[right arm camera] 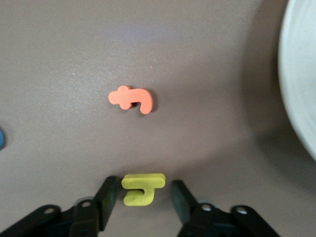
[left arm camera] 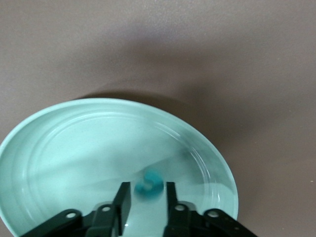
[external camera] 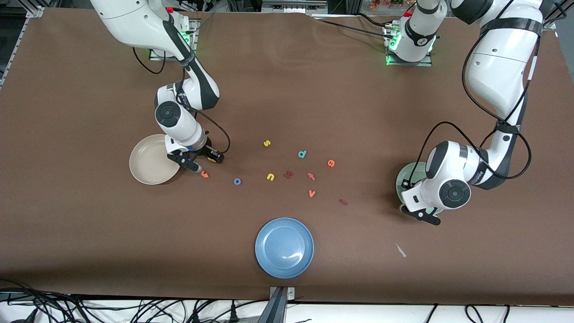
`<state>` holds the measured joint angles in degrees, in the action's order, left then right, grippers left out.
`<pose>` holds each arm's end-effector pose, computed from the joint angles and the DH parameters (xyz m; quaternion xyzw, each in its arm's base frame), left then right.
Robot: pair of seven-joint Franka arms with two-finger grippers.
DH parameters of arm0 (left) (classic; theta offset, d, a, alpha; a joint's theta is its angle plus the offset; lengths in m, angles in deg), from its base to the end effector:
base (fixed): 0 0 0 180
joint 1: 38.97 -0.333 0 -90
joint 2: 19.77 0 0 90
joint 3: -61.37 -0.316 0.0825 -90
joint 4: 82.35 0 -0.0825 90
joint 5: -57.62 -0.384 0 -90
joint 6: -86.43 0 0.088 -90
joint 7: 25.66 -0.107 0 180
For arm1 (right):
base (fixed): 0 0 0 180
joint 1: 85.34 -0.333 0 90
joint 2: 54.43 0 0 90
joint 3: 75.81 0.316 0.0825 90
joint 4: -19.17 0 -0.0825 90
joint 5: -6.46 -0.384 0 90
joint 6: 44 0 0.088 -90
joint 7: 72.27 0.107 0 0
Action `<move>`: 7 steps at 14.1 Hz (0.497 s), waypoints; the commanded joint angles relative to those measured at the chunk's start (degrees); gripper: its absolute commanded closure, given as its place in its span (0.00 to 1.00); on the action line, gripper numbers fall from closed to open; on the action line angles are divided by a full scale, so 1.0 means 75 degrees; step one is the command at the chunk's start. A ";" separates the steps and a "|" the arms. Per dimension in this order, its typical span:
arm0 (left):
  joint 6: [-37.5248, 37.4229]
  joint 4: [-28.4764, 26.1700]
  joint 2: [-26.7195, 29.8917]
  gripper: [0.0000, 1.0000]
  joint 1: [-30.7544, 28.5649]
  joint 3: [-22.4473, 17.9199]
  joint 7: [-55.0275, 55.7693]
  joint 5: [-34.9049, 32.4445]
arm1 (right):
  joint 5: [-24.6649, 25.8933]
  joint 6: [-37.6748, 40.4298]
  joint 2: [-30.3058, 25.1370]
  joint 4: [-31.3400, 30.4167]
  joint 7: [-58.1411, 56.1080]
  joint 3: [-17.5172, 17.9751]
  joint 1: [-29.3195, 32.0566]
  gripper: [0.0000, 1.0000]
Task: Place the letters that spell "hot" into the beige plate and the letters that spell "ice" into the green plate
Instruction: 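Lower the teal letter into the green plate and open the left gripper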
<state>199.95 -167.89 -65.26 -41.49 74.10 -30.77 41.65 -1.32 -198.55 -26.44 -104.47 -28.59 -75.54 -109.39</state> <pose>0.6772 -0.0827 0.1867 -0.9723 0.1837 0.1379 0.0420 0.5206 0.2304 0.1721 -0.9729 0.2276 -0.0032 0.0405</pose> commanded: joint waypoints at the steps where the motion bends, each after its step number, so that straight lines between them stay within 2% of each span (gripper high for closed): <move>1: -0.0495 0.0026 0.0309 0.00 0.0042 0.0166 -0.0080 -0.0191 | -0.0100 -0.0147 0.0006 -0.0097 -0.0024 0.0081 0.0020 0.58; 3: -0.1176 0.0073 0.0626 0.00 0.0089 0.0598 0.0095 -0.0132 | -0.0100 -0.0171 0.0076 -0.0085 0.0000 0.0081 0.0020 0.67; 7: -0.1530 0.0073 0.0756 0.00 0.0100 0.1629 0.0891 -0.0120 | -0.0100 -0.0159 0.0077 -0.0027 0.0023 0.0081 0.0020 0.70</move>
<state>189.59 -166.64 -60.52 -40.95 83.79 -26.71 41.65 -1.33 -198.87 -26.55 -104.37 -28.58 -75.31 -109.39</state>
